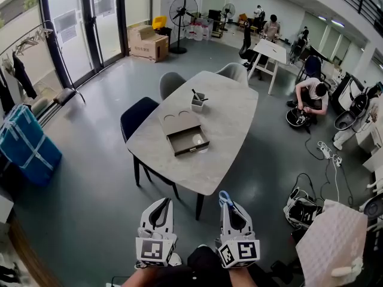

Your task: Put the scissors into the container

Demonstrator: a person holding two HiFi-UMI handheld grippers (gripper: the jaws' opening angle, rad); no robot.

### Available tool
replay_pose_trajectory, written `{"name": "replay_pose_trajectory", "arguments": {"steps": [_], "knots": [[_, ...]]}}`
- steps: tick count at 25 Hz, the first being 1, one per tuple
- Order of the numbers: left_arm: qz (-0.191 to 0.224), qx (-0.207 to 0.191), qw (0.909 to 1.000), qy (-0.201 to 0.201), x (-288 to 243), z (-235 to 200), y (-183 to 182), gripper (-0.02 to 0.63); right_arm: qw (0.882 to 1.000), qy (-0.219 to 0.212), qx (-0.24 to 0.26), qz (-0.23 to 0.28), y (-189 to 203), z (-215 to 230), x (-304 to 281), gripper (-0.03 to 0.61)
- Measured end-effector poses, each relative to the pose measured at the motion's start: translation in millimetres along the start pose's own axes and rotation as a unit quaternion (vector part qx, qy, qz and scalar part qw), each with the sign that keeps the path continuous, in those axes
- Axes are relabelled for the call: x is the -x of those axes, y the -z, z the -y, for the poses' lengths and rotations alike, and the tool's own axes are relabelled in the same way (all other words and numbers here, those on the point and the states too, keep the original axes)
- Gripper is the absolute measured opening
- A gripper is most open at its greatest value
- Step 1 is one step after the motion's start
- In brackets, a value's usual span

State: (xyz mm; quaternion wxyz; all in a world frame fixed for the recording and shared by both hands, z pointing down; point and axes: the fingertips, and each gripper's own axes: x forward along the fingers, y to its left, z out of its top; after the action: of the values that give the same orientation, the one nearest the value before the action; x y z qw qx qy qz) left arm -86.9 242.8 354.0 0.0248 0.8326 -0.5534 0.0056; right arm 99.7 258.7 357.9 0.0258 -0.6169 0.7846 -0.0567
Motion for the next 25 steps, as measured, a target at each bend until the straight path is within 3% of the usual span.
{"name": "replay_pose_trajectory", "arguments": {"steps": [9,14,25], "knots": [[-0.009,0.004,0.9999,0.010,-33,-8,15,0.028,1.000,-0.003,0.006,-0.002,3,9,-33,0.038],[-0.015,0.003,0.9999,-0.004,-71,-15,14,0.028,1.000,-0.005,0.004,-0.002,6,31,-68,0.038],[-0.020,-0.007,0.9997,0.008,-168,-21,15,0.028,1.000,-0.006,-0.007,-0.006,1,79,-149,0.038]]}}
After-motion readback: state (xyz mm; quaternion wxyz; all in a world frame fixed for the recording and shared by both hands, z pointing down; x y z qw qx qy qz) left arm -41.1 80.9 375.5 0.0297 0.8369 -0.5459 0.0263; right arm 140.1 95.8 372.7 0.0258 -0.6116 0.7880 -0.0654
